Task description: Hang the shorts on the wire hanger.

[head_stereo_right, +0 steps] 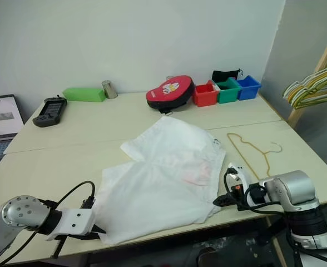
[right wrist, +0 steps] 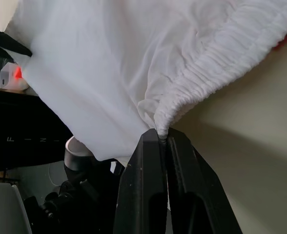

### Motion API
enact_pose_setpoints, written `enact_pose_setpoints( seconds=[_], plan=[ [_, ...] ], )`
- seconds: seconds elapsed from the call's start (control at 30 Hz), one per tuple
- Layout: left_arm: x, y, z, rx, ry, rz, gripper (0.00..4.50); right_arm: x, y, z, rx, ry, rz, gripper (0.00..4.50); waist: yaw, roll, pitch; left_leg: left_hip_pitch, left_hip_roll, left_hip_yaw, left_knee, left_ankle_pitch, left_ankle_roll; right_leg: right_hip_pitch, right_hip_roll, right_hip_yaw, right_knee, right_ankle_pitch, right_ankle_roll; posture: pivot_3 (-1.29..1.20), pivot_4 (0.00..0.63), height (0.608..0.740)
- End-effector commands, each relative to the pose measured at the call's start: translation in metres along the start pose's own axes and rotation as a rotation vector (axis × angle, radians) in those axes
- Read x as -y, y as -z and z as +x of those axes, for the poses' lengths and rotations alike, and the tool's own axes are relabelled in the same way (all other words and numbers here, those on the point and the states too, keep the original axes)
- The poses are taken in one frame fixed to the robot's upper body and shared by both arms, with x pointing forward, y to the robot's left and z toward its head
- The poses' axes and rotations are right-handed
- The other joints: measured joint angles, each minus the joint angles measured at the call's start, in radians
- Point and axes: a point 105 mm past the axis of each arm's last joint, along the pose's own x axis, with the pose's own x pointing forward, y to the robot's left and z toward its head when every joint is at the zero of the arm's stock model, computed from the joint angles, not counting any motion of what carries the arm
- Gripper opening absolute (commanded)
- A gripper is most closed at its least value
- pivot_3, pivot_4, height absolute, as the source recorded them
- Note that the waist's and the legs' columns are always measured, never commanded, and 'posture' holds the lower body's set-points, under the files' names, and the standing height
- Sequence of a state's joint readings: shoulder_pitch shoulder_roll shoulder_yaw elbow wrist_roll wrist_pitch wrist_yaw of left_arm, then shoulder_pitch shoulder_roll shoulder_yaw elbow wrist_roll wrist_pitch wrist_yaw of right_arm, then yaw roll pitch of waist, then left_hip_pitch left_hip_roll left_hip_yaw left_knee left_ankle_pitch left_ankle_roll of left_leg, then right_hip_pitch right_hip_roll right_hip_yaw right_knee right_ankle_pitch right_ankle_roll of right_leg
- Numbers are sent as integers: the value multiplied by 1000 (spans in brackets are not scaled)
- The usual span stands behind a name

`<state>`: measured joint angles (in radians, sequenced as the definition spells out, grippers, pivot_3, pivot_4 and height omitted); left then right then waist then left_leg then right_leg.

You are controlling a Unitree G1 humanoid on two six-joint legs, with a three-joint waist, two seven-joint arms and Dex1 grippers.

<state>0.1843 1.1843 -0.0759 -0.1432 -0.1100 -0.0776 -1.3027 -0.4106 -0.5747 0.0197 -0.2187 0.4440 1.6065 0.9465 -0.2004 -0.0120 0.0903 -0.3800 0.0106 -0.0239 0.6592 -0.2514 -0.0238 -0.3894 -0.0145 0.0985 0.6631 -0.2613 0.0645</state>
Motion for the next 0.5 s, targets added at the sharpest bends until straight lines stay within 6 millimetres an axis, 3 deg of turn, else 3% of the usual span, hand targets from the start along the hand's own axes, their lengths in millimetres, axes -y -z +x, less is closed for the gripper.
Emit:
enact_pose_setpoints(
  seconds=[0.03, 0.27, 0.4, 0.5],
  plan=[
    [11, 15, 0, -55, 55, -63, 0, 3, -11, -3, 57, 52, -15, 55, -1, 0, 0, 0, 0, 0, 0, 0, 0, 0, 0, 0, 0, 0, 0, -130, 49, 740],
    [9, 19, -1, -76, 30, -63, 0, 3, -20, 2, 77, 62, -37, 55, -2, 1, 1, 0, 0, 0, 0, 0, 0, 0, 0, 0, 0, 0, 0, -118, 58, 740],
    [4, 14, 4, -59, -8, -50, 0, -2, -14, 0, 44, 31, -42, 55, 1, 2, 3, 0, 0, 0, 0, 0, 0, 0, 0, 0, 0, 0, 0, -113, 64, 740],
    [0, 12, 6, -50, -32, -45, 640, -3, -13, -2, 44, 28, -45, 0, 5, 4, 4, 0, 0, 0, 0, 0, 0, 0, -1, 0, 0, 0, 0, -113, 64, 740]
  ],
)
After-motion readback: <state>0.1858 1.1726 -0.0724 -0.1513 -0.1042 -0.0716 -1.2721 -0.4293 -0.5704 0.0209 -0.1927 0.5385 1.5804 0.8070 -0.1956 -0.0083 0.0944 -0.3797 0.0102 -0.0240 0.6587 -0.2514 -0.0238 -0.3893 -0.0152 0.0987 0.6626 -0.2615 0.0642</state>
